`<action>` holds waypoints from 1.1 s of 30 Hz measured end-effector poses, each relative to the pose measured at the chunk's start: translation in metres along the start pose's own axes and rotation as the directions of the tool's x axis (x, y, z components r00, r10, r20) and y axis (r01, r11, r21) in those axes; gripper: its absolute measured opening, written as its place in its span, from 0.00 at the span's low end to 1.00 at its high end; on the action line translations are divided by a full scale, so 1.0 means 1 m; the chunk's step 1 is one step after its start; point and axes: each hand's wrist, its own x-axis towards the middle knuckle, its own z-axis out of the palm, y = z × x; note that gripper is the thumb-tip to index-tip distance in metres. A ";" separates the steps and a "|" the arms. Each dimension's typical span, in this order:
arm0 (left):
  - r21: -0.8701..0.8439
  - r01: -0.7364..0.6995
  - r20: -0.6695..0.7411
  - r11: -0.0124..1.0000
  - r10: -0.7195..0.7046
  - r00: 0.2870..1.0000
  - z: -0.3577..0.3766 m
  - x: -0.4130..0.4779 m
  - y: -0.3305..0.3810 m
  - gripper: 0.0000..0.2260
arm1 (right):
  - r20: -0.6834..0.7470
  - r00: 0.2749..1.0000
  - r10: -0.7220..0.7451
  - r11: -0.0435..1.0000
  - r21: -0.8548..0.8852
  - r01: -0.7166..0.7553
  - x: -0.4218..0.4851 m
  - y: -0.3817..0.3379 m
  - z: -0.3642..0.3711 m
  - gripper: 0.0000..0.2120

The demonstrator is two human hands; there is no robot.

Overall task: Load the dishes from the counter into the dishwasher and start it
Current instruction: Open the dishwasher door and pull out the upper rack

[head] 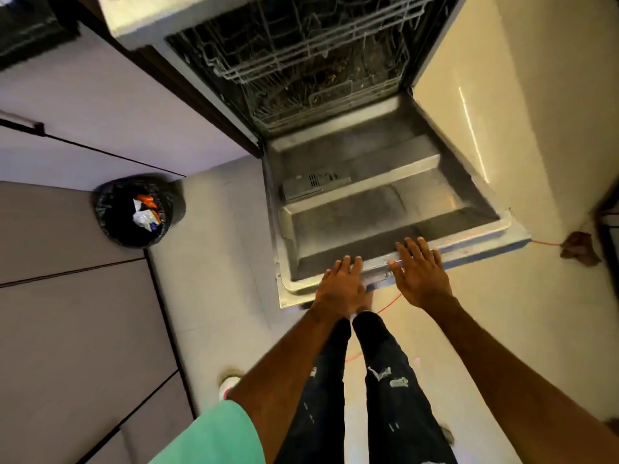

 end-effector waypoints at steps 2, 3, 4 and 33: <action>0.030 -0.011 0.059 0.999 0.009 0.998 0.030 0.013 -0.011 0.31 | 0.070 0.998 -0.005 1.000 -0.012 0.006 0.003 0.012 0.028 0.42; 0.049 -0.031 0.072 0.998 0.027 0.997 0.047 0.022 -0.016 0.31 | 0.100 0.995 0.011 1.000 -0.008 -0.010 0.006 0.018 0.043 0.41; 0.060 -0.041 0.082 0.997 0.036 0.996 0.064 0.030 -0.021 0.32 | 0.130 0.991 0.027 1.000 0.000 -0.028 0.009 0.023 0.058 0.39; 0.223 0.016 0.357 0.975 -0.097 0.929 0.211 0.208 -0.124 0.27 | 0.419 0.900 0.122 0.993 -0.056 -0.109 0.116 0.081 0.272 0.36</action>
